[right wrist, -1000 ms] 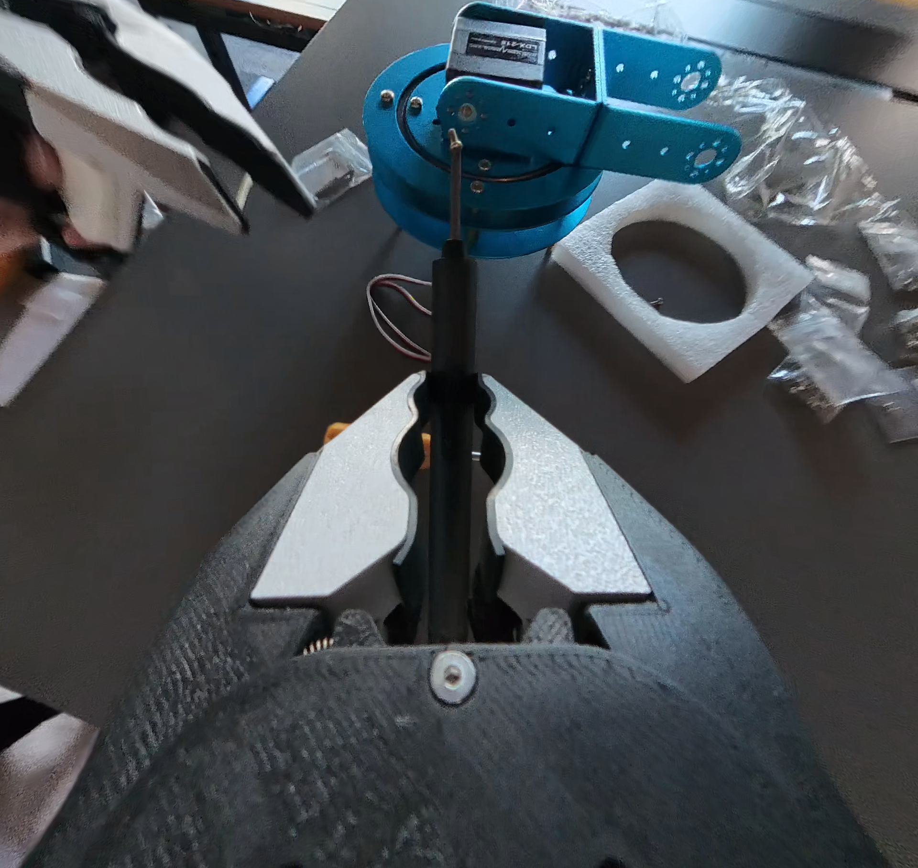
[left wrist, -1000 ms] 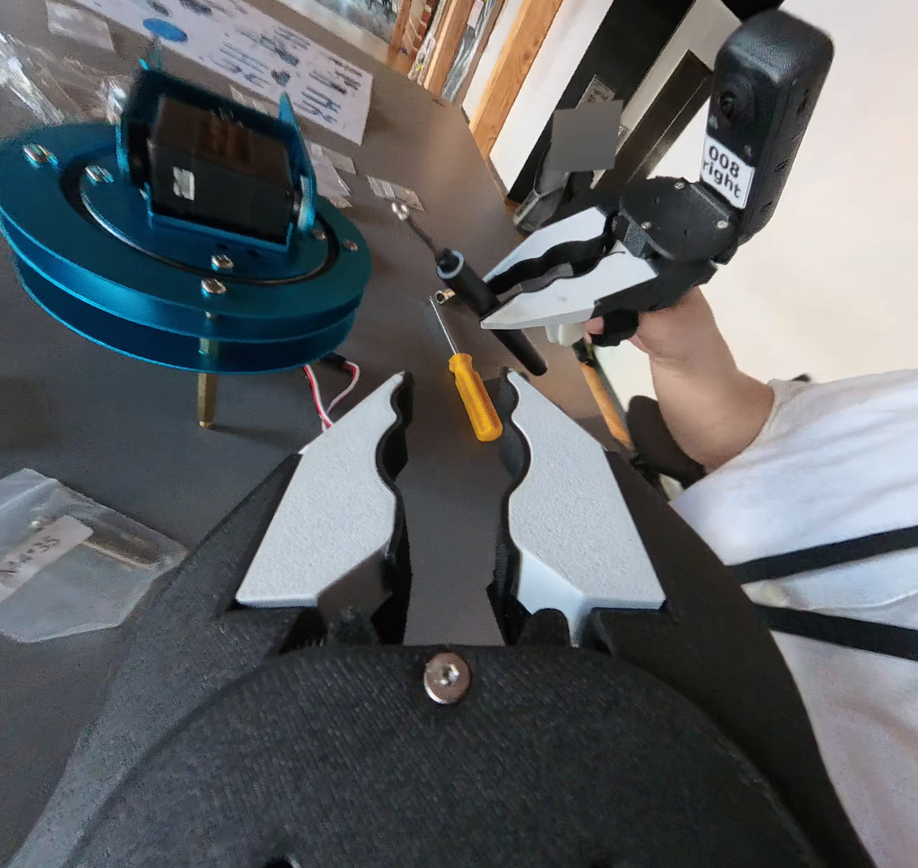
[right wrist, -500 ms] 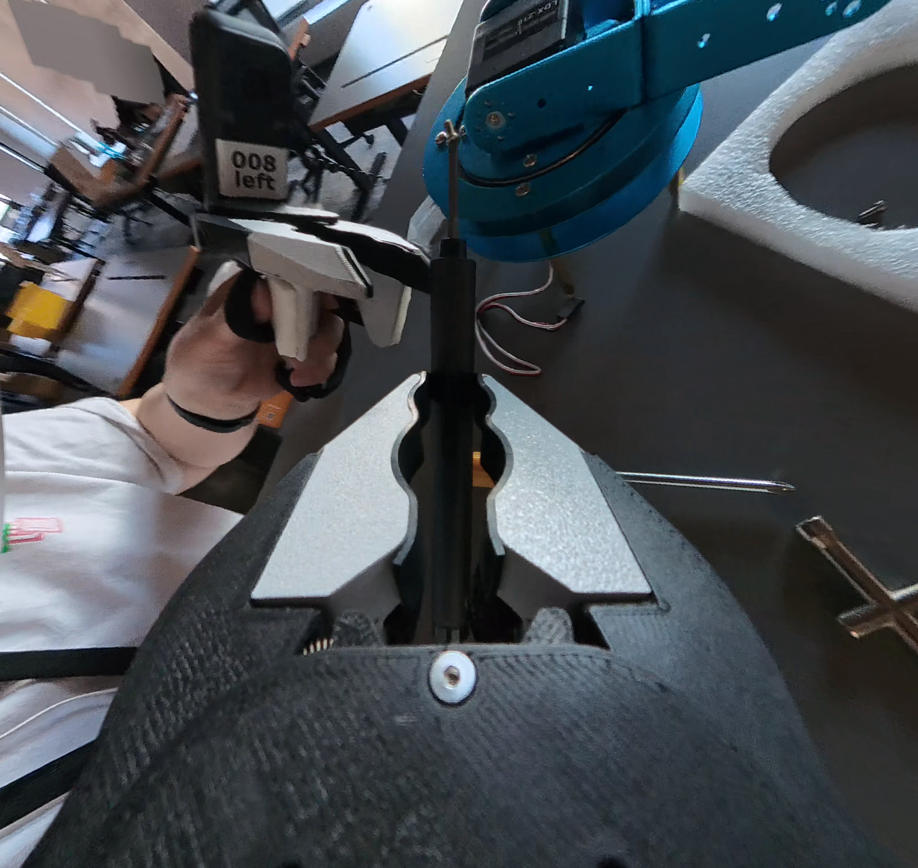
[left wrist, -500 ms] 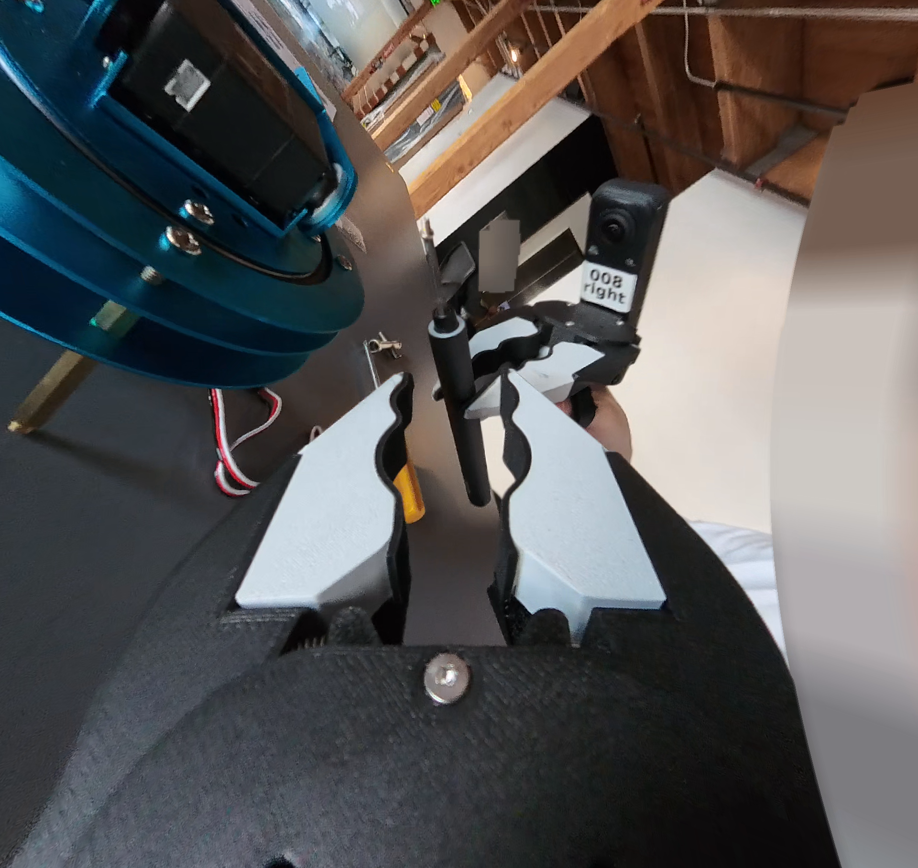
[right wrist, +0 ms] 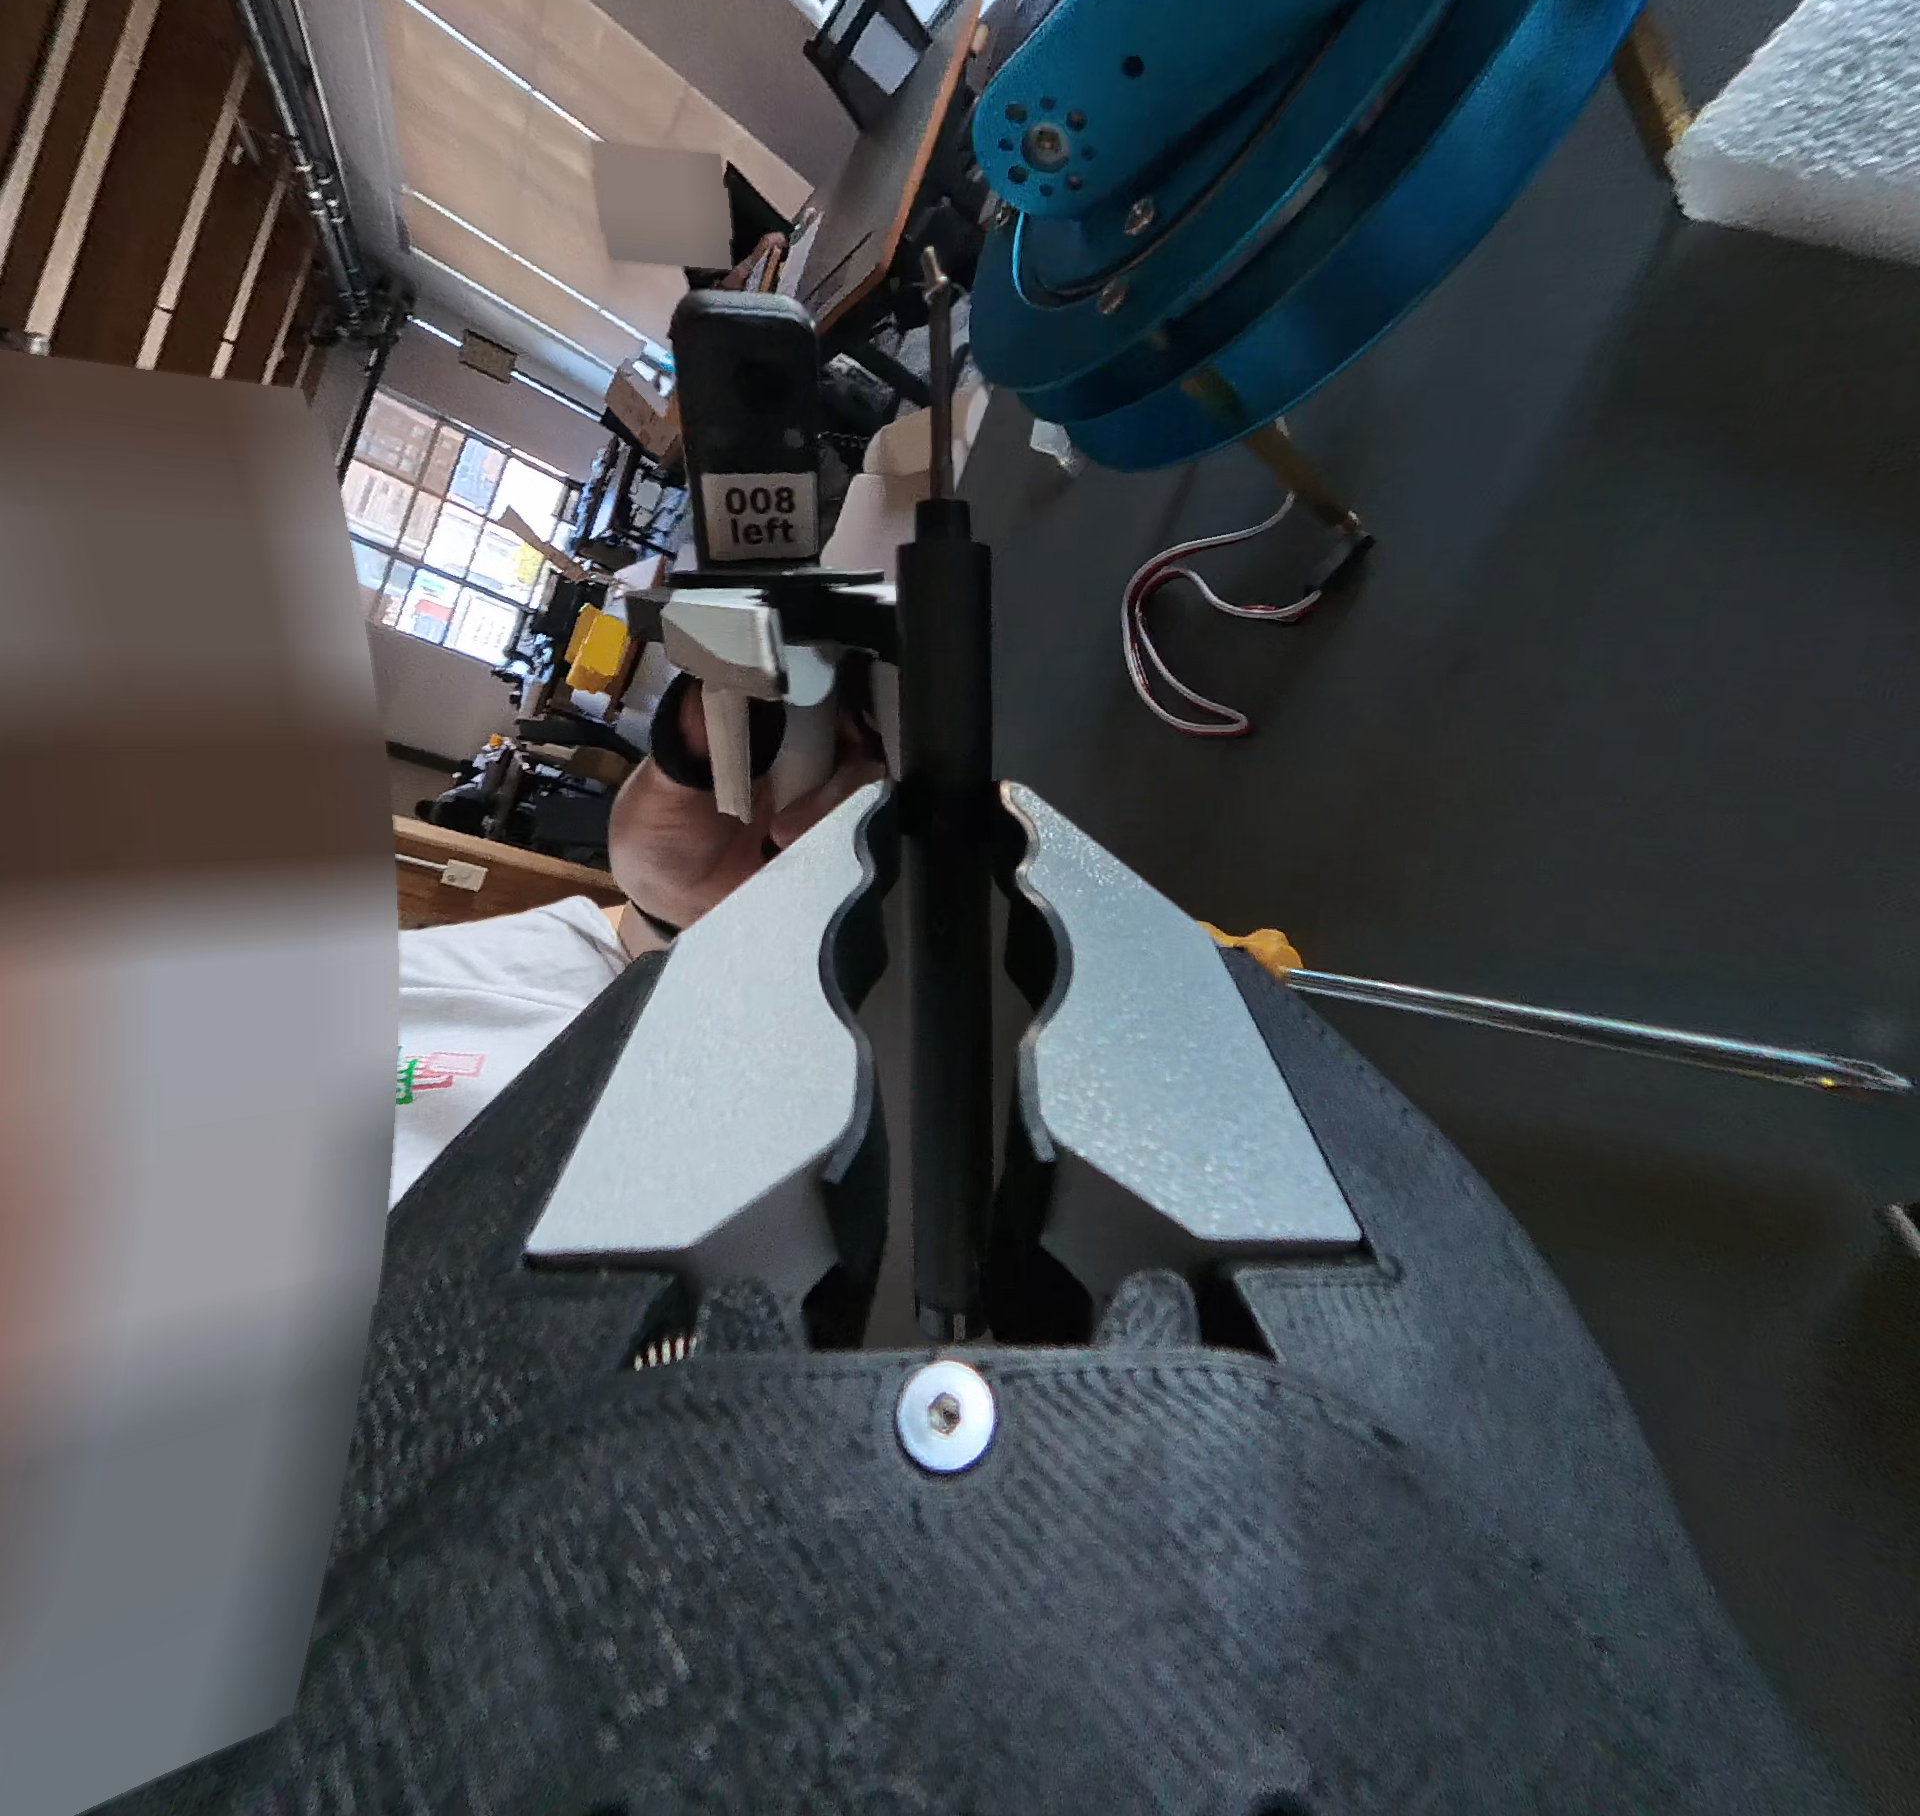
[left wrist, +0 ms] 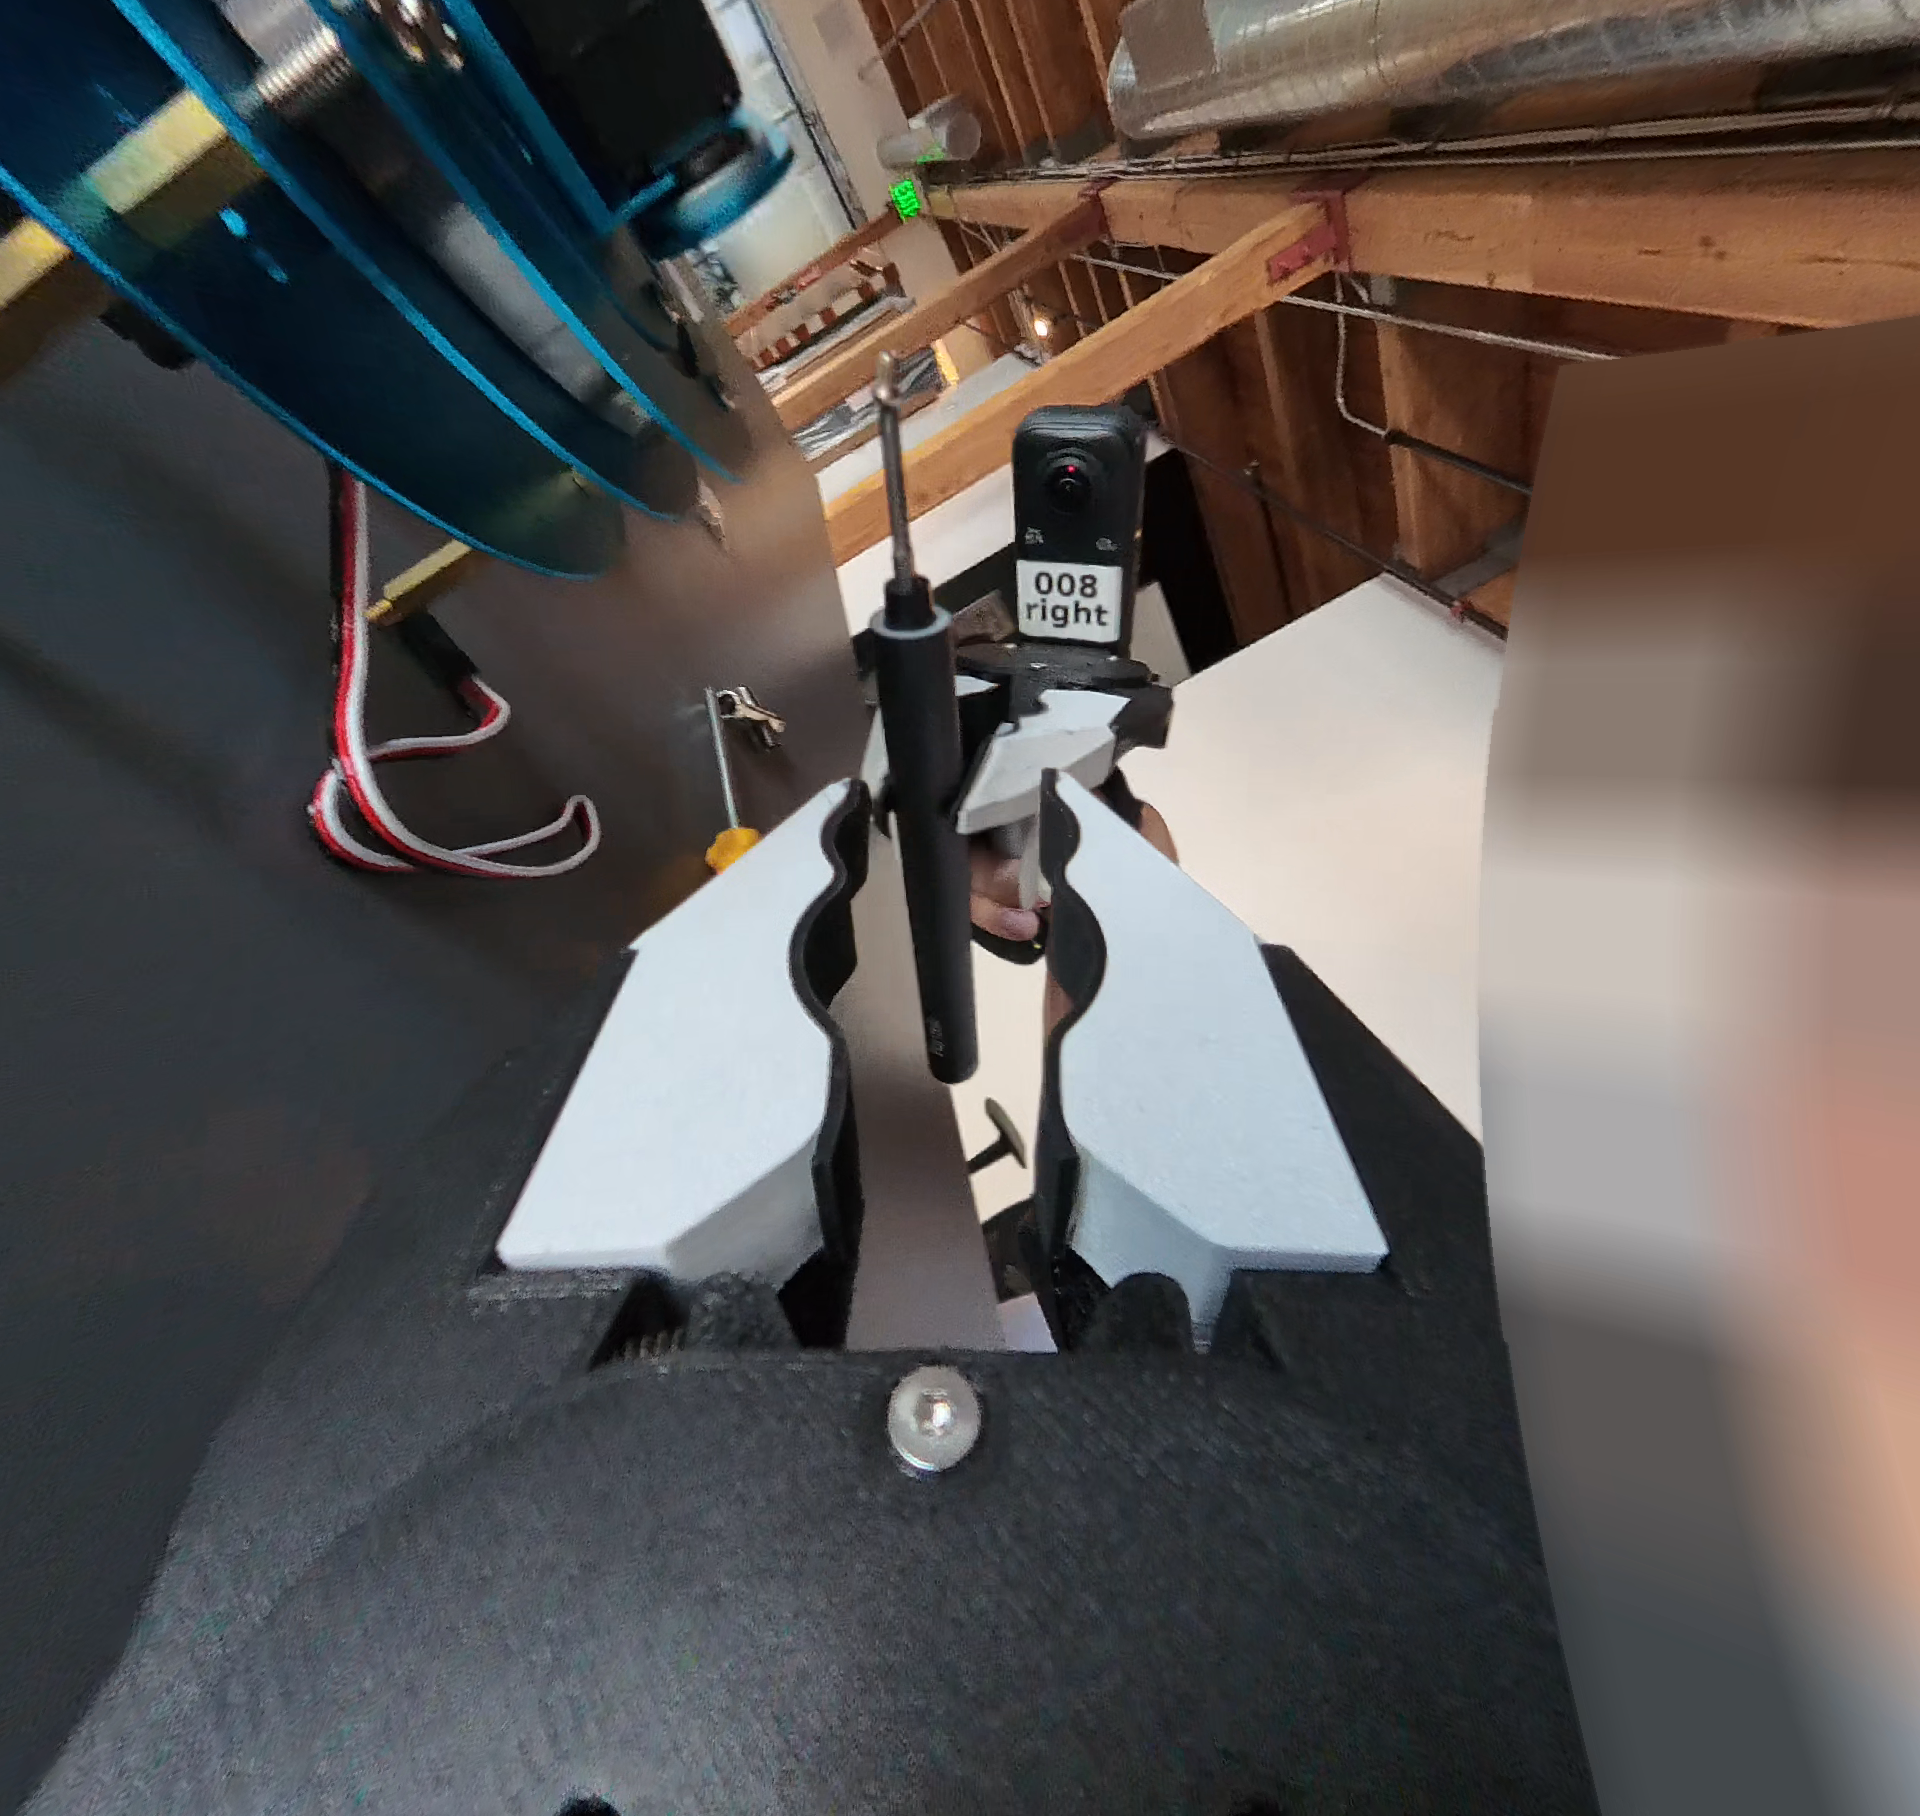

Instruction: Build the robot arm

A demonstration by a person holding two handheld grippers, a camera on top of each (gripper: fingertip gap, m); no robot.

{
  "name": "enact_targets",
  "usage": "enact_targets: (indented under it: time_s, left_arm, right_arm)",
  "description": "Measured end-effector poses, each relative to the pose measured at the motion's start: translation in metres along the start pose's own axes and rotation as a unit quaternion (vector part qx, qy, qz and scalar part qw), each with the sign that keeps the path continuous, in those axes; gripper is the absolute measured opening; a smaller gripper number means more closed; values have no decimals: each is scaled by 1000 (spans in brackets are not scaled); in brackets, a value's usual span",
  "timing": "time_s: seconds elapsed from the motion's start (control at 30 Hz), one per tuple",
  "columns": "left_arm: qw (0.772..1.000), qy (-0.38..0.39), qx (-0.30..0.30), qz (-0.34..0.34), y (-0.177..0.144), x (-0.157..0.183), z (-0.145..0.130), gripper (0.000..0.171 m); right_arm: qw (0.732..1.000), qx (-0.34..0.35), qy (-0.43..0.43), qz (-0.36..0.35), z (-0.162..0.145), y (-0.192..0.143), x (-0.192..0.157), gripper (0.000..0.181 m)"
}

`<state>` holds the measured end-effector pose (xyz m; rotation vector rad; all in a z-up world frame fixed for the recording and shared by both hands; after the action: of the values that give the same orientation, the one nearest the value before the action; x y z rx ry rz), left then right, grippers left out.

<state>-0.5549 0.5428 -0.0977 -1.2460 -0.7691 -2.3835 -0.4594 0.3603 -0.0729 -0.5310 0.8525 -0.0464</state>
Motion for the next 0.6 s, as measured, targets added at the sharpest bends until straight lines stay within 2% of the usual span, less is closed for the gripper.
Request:
enact_targets:
  time_s: [0.13, 0.17, 0.3, 0.6]
  left_arm:
    - [999, -37, 1, -18, 8, -8, 4, 32]
    - [999, -42, 12, -26, 10, -10, 5, 27]
    - [996, -73, 29, -40, 13, -18, 6, 31]
    - [993, -98, 41, -60, 16, -26, 12, 27]
  right_arm:
    - [999, -15, 28, 35, 3, 3, 4, 15]
    - [998, -19, 36, 43, 4, 3, 5, 15]
    - [996, -22, 57, 58, 6, 7, 8, 15]
    - [993, -27, 80, 83, 14, 10, 16, 15]
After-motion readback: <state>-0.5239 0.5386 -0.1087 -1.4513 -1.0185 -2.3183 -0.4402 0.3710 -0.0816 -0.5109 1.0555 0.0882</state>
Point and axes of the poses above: each gripper's, where its closed fingertips meet, y out along the fingers, z out of its top, x = y × z across the jaws, the point moved 10 cm from there along -y, back along the fingers, and after that the axes turned 12 degrees about -z, right-handed, at the moved point
